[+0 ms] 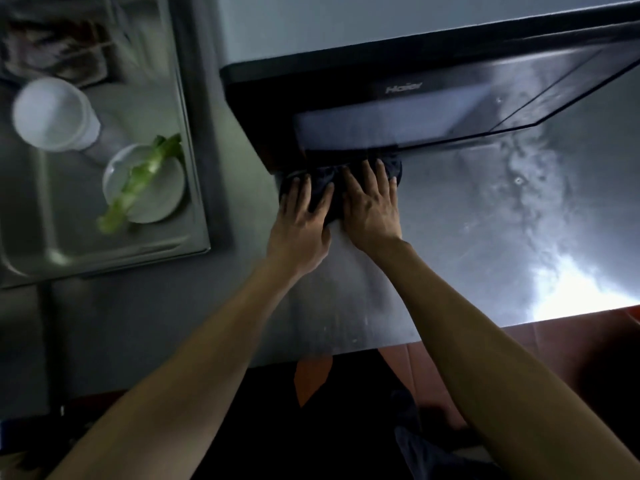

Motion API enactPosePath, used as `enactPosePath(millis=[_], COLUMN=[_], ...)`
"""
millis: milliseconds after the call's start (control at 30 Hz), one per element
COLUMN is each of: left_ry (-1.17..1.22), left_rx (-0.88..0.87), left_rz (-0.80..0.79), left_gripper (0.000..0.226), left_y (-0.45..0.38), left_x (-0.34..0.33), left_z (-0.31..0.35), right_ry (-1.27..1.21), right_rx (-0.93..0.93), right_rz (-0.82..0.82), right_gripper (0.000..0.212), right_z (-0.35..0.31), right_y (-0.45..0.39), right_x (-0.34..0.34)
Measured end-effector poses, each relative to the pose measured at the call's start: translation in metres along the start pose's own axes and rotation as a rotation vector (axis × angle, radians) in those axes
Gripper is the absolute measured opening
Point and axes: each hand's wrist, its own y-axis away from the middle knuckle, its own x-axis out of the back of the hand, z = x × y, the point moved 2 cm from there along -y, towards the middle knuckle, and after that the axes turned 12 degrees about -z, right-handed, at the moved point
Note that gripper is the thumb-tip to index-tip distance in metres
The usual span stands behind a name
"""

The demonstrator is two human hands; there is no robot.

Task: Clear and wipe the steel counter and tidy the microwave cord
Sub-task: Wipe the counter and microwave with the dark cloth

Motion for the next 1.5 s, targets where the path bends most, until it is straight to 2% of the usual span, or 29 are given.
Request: enactPosePath(millis=[333, 633, 800, 933, 1200, 1400, 1500], left_ry=[0.110, 0.177, 0.181, 0.160, 0.128, 0.124, 0.072], left_rx=[0.042, -0.039, -0.005, 0.005, 0.074, 0.100, 0.148], left_rz=[-0.066, -0.040, -0.029, -0.001, -0.083, 0.134, 0.023], left_gripper=[0.079, 0.074, 0.073, 0.078, 0.084, 0.060, 0.065], left_y=[0.047, 0.090, 0.101, 0.101, 0.051, 0.056, 0.058], left_x=[-0.003, -0.016, -0.020, -0.022, -0.006, -0.003, -0.013], left_z=[-0.072, -0.072, -0.066, -0.065, -0.029, 0.005, 0.018], right_ry=[0.061, 0.081, 0.004, 0.063, 0.024, 0.067, 0.048], right_rx=[0.041, 0.035, 0.080, 0.177, 0.193, 0.279, 0.280], right_rz=[-0.042, -0.034, 0.075, -0.035, -0.093, -0.091, -0.167], right_gripper=[0.052, 0.051, 0.053, 0.056, 0.065, 0.062, 0.064], right_z=[-0.081, -0.081, -0.085, -0.069, -0.023, 0.008, 0.016], right_y=[0.002, 0.052, 0.081, 0.079, 0.043, 0.056, 0.063], right_x=[-0.031, -0.057, -0.058, -0.061, -0.019, 0.001, -0.005])
